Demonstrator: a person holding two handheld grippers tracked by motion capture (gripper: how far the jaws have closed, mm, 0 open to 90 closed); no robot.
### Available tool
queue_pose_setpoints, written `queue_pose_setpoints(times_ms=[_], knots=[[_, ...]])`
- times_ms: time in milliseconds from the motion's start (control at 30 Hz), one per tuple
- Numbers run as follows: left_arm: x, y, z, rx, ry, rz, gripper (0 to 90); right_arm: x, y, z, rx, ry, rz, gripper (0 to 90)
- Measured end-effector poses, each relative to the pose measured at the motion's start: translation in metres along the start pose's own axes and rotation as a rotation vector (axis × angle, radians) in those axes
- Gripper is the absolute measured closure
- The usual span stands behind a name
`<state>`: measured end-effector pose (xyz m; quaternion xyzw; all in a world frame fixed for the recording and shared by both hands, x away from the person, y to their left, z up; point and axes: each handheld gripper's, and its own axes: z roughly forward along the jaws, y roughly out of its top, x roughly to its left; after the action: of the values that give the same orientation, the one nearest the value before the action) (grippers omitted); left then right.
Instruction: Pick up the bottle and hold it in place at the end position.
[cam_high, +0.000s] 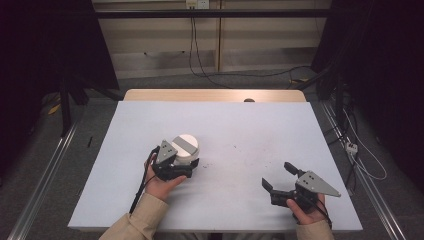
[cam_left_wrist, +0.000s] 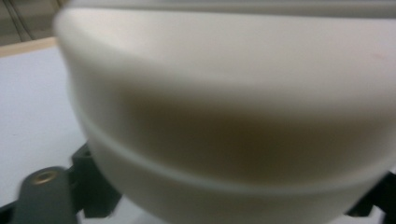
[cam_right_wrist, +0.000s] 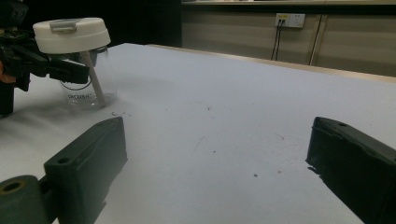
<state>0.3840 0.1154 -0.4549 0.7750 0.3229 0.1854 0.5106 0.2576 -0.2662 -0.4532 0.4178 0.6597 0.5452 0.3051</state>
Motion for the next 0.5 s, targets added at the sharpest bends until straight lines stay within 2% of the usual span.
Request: queue_pose_setpoints(times_ms=[100,200,267,367,500], knots=[[0.0021,-0.0005,-0.0008,-0.005,-0.007,-0.016,15.3,0.0006,0.0003,0.0012,-0.002,0.003,-0.002,4.3],[0.0017,-0.0010,-0.0007,-0.010,-0.005,-0.014,16.1,0.0013,0.0007,0.0013,-0.003,0.005,-0.001,4.4],[0.0002,-0.0011,-0.0003,-0.007,0.006,0.015,16.8,0.0012,0.0007,0.0012,-0.003,0.005,-0.001,4.3],[-0.0003,-0.0022,-0.0003,-0.013,0.013,0.002,17.3,0.0009,0.0009,0.0013,-0.004,0.004,-0.002,4.4],[-0.0013,-0.0021,-0.0001,-0.014,0.019,0.006,18.0,0.0013,0.0010,0.0015,-0.003,0.003,-0.007,4.4]])
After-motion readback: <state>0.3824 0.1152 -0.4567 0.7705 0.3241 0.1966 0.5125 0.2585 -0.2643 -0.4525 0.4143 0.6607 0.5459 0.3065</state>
